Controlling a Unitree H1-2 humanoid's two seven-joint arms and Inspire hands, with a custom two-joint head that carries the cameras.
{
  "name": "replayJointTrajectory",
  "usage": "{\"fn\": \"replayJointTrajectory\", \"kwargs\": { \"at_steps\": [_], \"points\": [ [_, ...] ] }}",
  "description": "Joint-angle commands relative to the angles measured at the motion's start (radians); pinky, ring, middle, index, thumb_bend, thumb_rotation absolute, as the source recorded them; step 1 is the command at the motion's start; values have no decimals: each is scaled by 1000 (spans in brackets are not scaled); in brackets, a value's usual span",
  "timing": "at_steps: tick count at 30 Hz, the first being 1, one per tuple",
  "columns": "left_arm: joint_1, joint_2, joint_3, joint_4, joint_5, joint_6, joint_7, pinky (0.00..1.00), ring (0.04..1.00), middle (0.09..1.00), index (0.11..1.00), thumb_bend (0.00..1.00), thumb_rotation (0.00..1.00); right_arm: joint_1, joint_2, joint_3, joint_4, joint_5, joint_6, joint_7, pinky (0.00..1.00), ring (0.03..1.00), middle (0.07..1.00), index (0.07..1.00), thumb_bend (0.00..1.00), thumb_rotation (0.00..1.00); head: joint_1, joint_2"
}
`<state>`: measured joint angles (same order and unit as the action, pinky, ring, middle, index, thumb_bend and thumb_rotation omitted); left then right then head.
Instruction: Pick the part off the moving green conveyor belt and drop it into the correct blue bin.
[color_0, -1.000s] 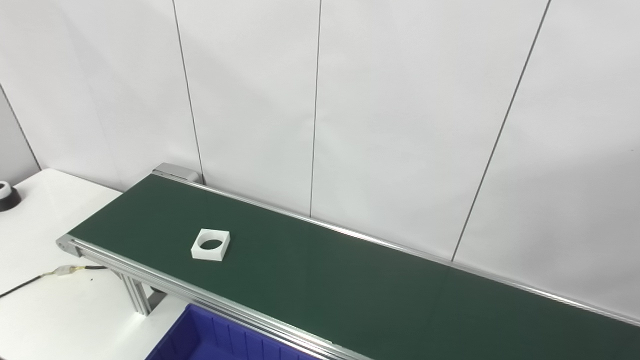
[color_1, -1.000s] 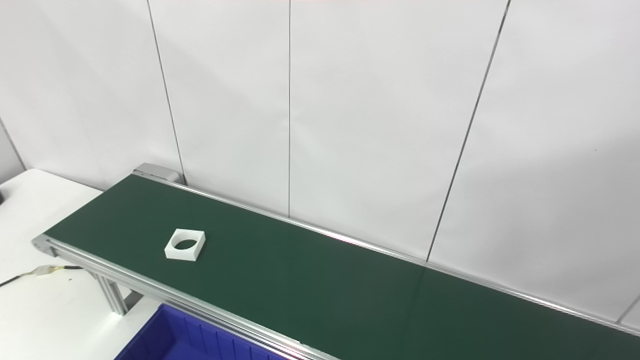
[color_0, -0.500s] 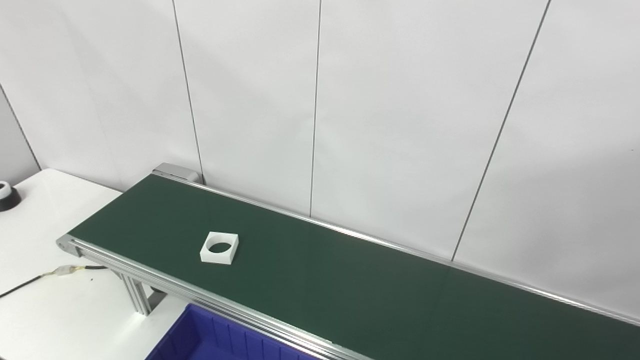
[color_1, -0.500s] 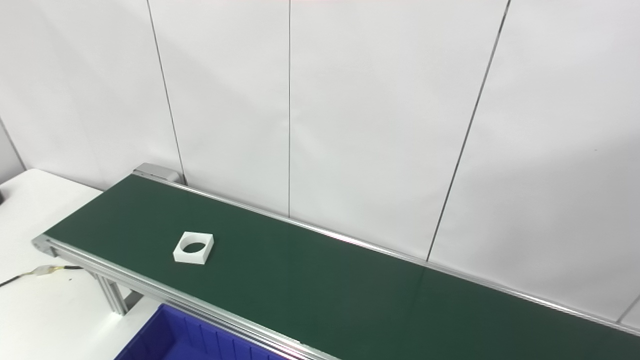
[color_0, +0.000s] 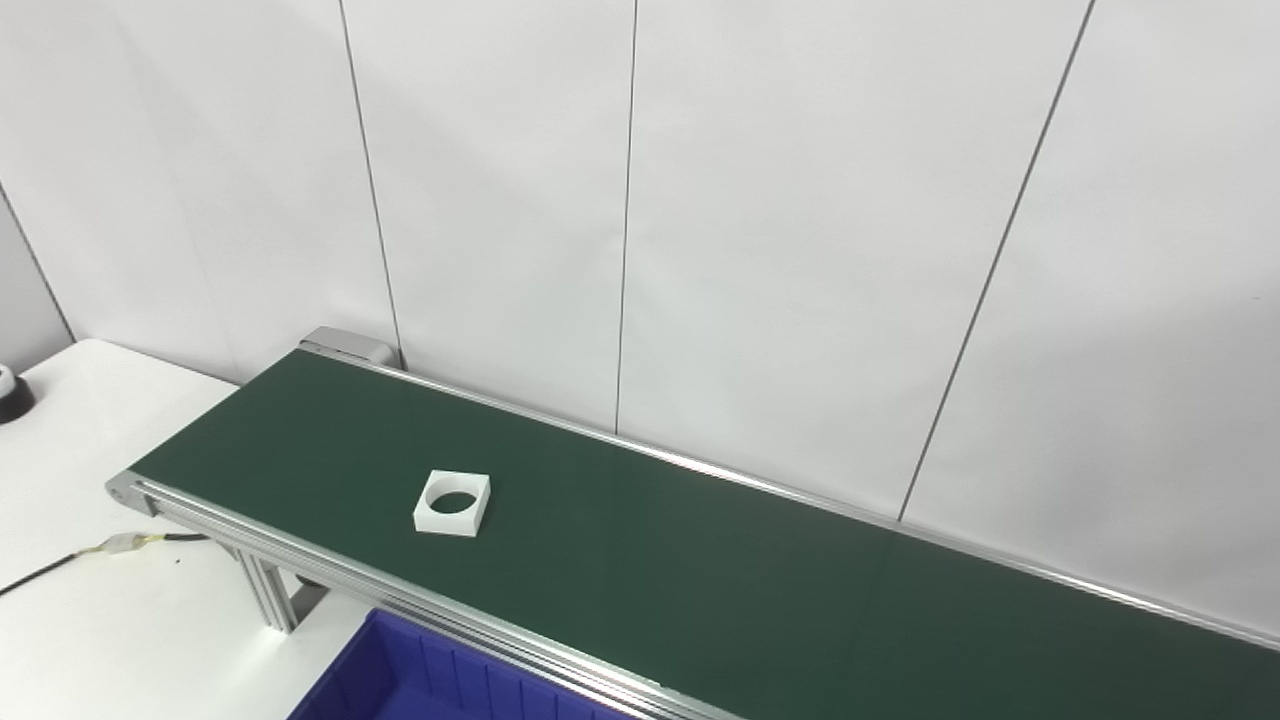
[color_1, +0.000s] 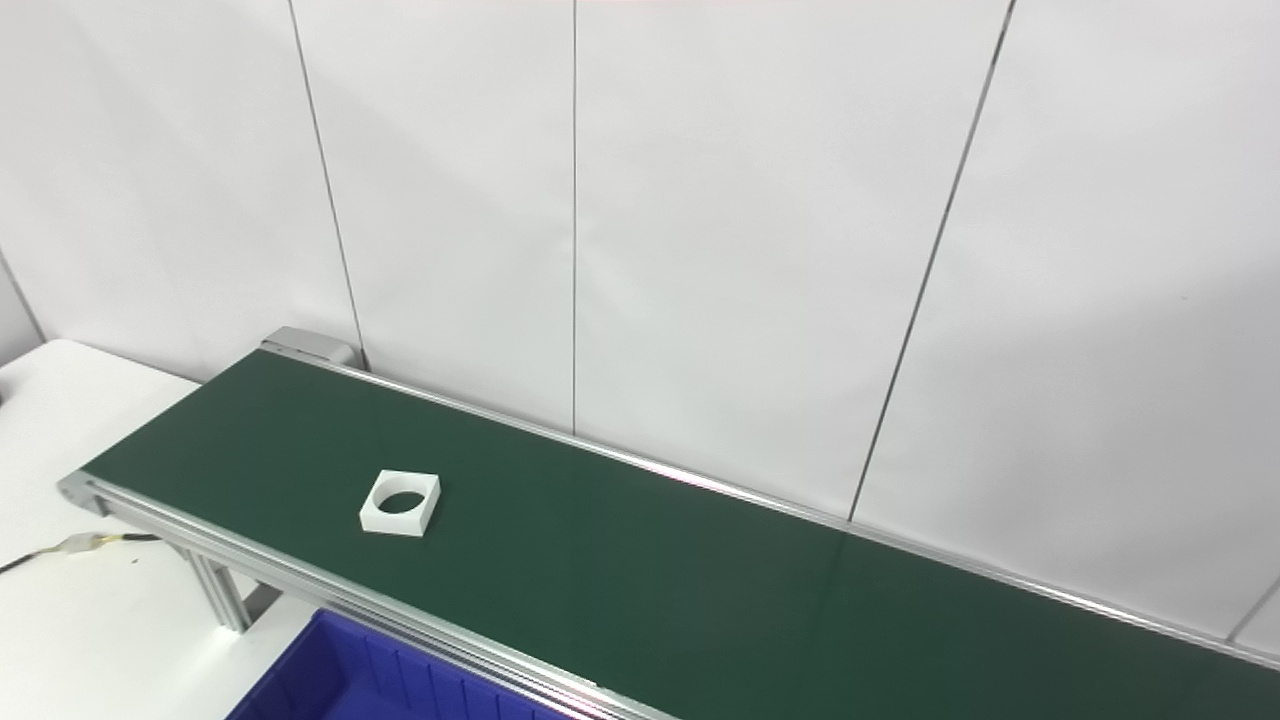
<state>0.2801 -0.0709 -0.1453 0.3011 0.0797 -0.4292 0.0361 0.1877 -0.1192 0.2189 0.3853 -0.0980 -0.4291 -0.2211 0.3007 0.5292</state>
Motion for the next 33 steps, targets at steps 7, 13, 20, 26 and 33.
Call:
{"fn": "replayJointTrajectory", "kwargs": {
  "at_steps": [7,13,20,26,33],
  "points": [
    [2,-10,-9,-45,-3,-39,-5,711,700,709,700,785,0,-2,4,-2,-46,8,-41,15,696,766,829,864,580,0,-16,27],
    [2,-7,-9,-45,-6,-40,-6,718,708,717,710,750,0,0,9,-9,-50,5,-41,7,684,757,819,855,599,0,-49,36],
    [9,2,-5,-50,-11,-38,-14,733,718,723,716,720,0,6,13,-6,-61,-2,-41,9,689,761,822,850,608,0,-102,46],
    [11,3,-2,-54,-19,-36,-22,738,725,730,726,690,0,12,19,-7,-71,-11,-41,8,687,761,822,845,624,0,-141,57],
    [8,10,-1,-54,-28,-40,-28,759,739,742,738,635,0,14,31,-8,-81,-17,-41,9,680,755,814,840,650,0,-172,60]
  ]
}}
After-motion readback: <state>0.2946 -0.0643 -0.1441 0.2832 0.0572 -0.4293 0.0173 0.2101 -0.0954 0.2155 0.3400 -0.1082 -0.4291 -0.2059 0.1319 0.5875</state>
